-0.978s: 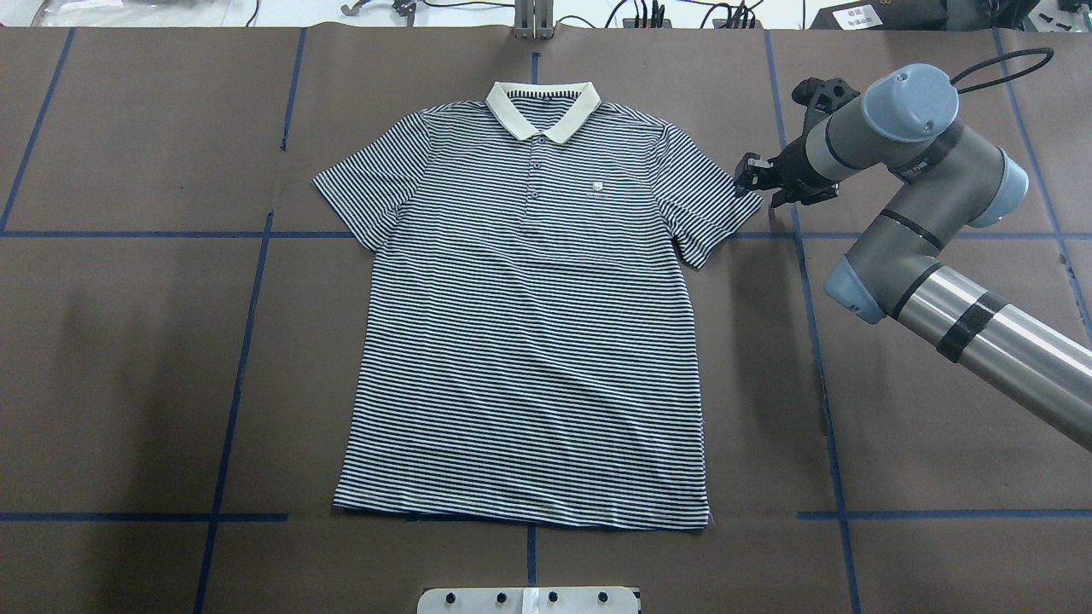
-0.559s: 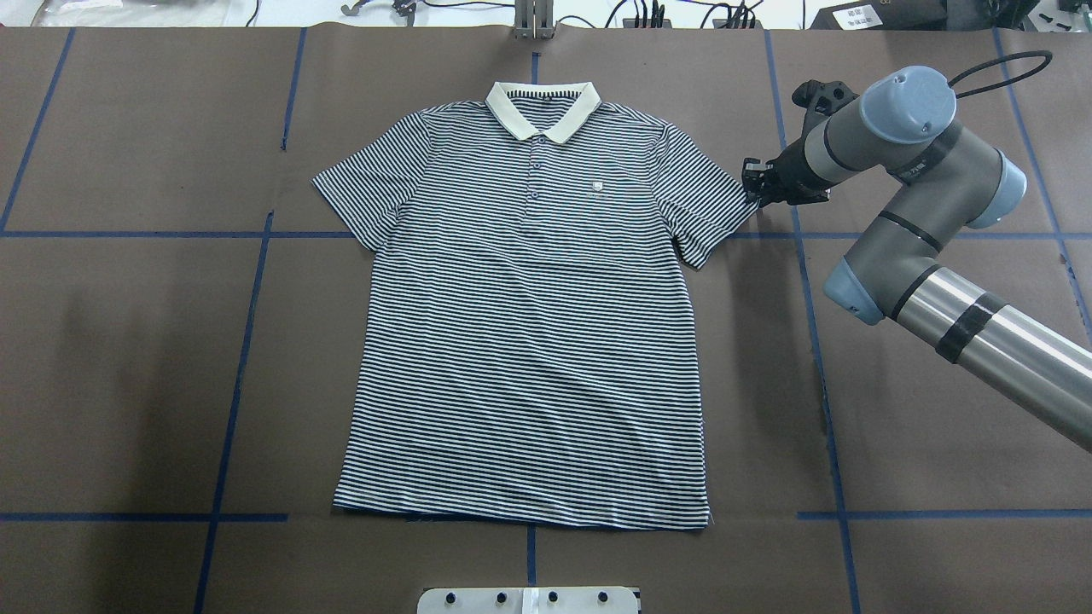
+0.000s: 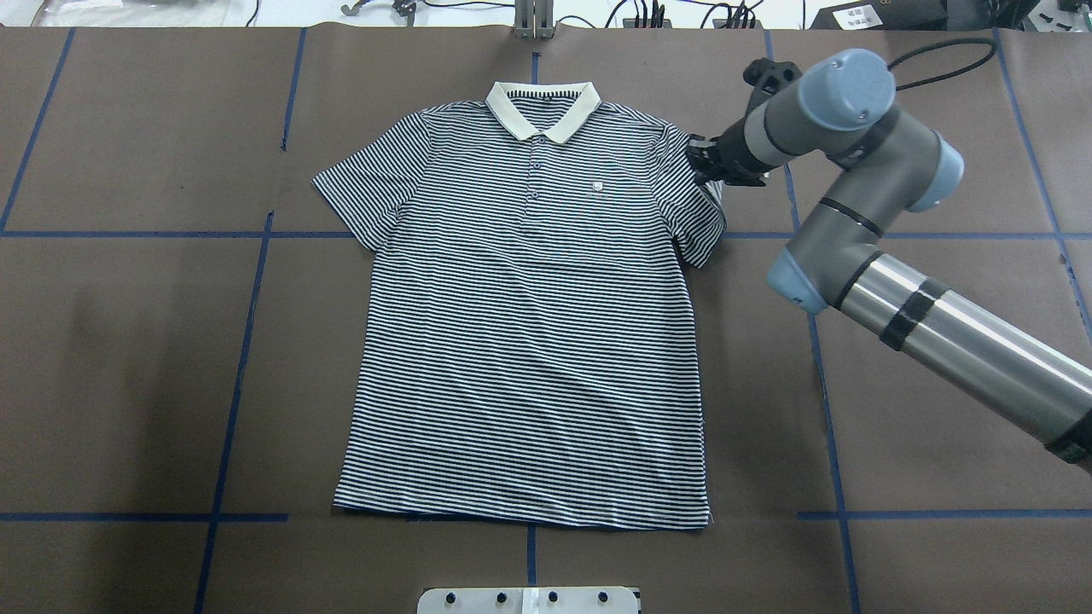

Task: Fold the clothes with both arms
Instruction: 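Reach the right gripper over the shirt toward the cream collar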

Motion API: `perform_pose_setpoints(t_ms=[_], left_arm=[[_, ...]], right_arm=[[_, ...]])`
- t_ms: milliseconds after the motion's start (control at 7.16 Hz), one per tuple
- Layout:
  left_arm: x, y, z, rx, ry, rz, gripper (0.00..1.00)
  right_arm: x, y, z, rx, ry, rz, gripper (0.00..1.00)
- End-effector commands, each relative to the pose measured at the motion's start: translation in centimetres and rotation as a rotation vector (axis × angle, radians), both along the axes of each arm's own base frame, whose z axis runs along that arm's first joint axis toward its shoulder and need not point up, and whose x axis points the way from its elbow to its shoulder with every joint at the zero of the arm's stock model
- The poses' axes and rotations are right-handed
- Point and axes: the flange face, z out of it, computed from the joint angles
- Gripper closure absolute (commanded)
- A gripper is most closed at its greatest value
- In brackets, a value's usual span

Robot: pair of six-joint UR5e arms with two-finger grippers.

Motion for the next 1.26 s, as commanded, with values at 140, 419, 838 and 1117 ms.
perform_pose_setpoints(t_ms=[140, 419, 838, 1117], left_arm=[[0.0, 0.0, -0.4, 0.008, 0.0, 0.0, 0.0], [0.0, 0.0, -0.5, 0.009, 0.002, 0.0, 0.0], [0.4, -0.6, -2.1, 0.082, 0.017, -0.003, 0.0], [4.2, -1.2, -4.2, 0.057, 0.101, -0.003, 0.0]], right_arm=[[-9.3, -1.8, -9.9, -0.002, -0.025, 0.127, 1.0], [-10.4, -2.1, -9.6, 0.006, 0.001, 0.145, 1.0], [-8.2, -1.3, -9.8, 0.062, -0.017, 0.141, 0.0], [-0.4, -0.5, -7.2, 0.068, -0.062, 0.152, 0.0]])
